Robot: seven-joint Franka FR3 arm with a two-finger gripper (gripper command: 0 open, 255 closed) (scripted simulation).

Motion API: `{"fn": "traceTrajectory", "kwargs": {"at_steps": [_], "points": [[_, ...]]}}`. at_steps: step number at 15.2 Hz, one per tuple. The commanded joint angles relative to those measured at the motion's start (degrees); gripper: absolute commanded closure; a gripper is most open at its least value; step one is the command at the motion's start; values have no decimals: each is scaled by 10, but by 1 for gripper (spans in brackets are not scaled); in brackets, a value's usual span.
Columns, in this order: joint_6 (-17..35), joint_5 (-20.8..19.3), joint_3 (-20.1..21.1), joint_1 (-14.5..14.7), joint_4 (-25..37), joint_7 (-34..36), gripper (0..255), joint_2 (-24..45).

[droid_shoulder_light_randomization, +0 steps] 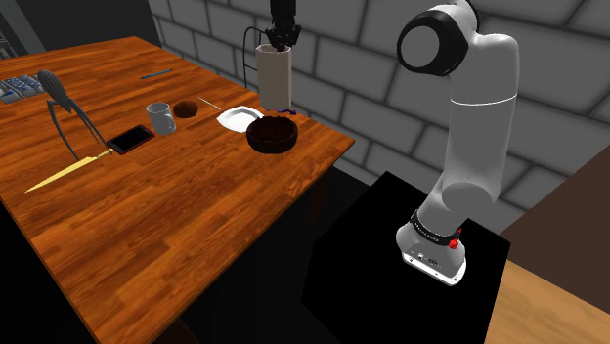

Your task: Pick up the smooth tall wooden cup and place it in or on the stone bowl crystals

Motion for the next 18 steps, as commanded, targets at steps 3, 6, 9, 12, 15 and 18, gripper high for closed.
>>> {"fn": "traceTrajectory", "kwargs": {"at_steps": [3,6,9,12,15,18], "points": [[42,-2,0,3,-58,-1,255,-17],[69,-3,0,4,-93,-1,255,-25],[96,-3,0,5,-125,-2,255,-30],[121,-3,0,6,-154,-2,255,-34],[145,-4,0,7,-180,-3,255,-36],[156,-4,0,7,-192,-3,255,-37]]}}
